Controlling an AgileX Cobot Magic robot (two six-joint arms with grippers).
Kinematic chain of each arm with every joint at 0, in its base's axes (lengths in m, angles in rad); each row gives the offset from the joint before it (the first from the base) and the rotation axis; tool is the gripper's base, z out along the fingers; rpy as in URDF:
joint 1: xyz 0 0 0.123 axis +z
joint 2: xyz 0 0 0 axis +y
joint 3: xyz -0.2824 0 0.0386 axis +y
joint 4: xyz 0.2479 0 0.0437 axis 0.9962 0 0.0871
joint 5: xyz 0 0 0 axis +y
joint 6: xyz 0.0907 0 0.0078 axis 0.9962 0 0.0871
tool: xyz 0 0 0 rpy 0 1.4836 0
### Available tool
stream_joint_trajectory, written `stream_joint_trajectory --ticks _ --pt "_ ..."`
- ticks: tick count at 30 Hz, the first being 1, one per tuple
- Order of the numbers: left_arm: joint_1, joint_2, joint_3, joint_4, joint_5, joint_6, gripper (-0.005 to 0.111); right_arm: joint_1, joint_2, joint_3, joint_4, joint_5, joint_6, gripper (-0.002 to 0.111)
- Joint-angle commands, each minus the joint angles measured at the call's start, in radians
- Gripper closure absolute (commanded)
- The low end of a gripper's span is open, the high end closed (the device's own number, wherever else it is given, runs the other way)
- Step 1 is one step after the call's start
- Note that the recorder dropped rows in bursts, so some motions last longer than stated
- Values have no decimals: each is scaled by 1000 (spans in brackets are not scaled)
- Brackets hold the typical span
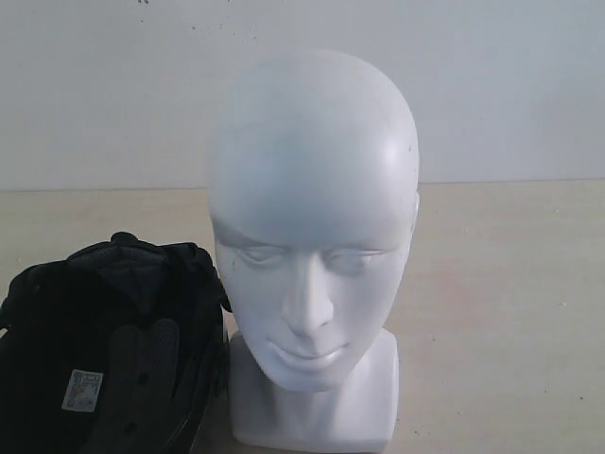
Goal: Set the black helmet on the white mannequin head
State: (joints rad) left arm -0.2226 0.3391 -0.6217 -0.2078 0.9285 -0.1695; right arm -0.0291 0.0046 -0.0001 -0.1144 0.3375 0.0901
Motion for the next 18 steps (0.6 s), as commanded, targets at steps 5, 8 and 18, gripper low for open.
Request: stream_joint_trajectory --ticks 5,8,18 --pt "-151 163 -7 -158 28 207 102 3 -5 0 -1 -3 1 109" --pt "-151 215 -7 -317 -42 324 102 3 -5 0 -1 -3 1 109" --pt "-151 449 -7 -459 -30 540 82 3 -5 0 -1 -3 1 109"
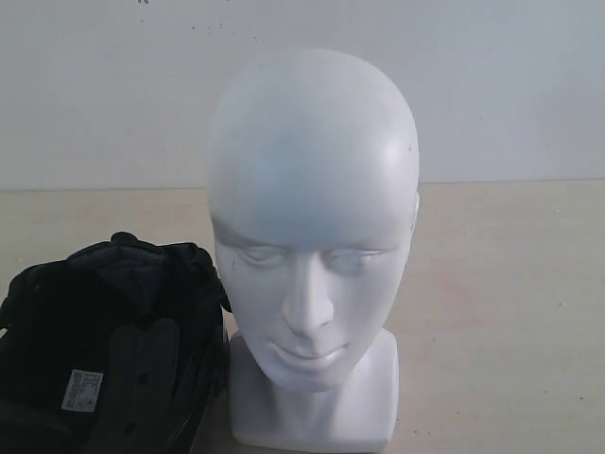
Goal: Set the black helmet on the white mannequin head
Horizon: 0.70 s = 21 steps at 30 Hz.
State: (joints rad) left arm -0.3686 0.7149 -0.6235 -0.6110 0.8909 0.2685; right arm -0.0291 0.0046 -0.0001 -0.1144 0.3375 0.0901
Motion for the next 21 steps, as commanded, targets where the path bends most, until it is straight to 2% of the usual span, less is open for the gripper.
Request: stream_joint_trajectory --ticks 1,4,5,16,21 --pt "-5 92 -5 -73 -7 119 74 3 -5 0 -1 -3 1 109" --pt "-5 148 -5 -99 -54 139 52 3 -5 0 -1 -3 1 109" --pt "-5 167 -5 -99 -67 147 48 3 -5 0 -1 -3 1 109" --pt "-5 332 -5 -89 -196 203 48 3 -5 0 -1 -3 1 109" --pt "-5 389 -6 -62 -305 221 48 3 -5 0 -1 -3 1 109"
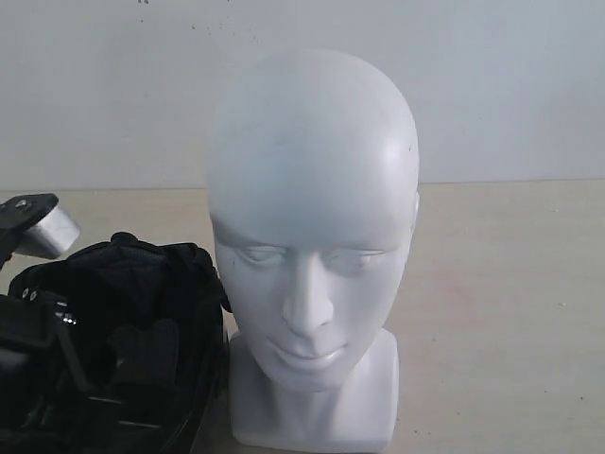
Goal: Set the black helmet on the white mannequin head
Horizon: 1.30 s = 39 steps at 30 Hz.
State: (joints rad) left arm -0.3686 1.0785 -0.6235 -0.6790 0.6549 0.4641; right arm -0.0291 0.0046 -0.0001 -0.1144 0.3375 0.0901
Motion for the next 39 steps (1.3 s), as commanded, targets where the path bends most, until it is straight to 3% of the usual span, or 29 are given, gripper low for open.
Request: stream_joint_trajectory --ticks 1,11,20,34,39 --pt "-5 35 -6 6 -85 25 48 3 -5 0 -1 -3 1 109" --pt "-5 158 -21 -118 -87 100 48 3 -5 0 -1 -3 1 109" --pt "-5 229 -21 -120 -117 150 53 3 -5 0 -1 -3 1 109" --pt "-5 206 -21 75 -113 158 53 3 -5 0 -1 -3 1 109" --pt "-5 154 -32 77 -84 158 53 3 -5 0 -1 -3 1 109"
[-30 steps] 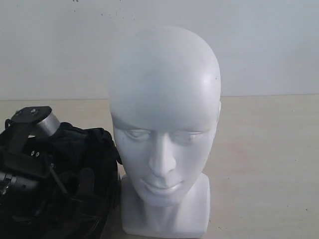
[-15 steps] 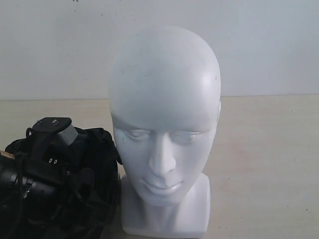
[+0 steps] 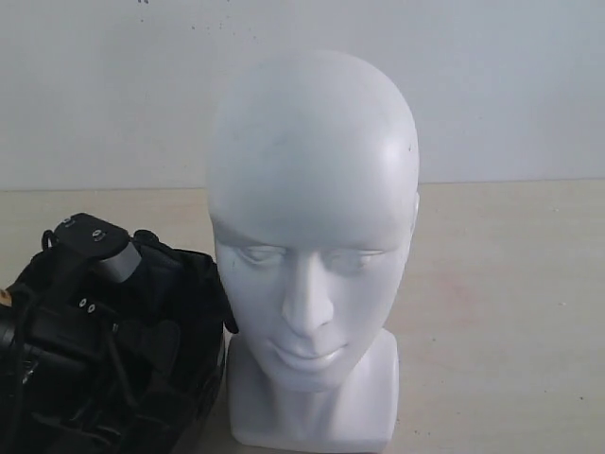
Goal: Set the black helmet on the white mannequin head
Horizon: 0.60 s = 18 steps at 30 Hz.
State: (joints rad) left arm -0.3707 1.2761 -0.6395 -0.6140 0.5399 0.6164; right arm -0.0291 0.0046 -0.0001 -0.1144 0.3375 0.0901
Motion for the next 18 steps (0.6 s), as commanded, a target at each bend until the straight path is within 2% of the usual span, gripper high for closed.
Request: stream_joint_trajectory --ticks 1,18 --pt "-3 -55 -22 12 37 6 53 3 -5 0 -1 -3 1 109" --pt "-3 -20 -23 12 62 6 53 3 -5 0 -1 -3 1 109"
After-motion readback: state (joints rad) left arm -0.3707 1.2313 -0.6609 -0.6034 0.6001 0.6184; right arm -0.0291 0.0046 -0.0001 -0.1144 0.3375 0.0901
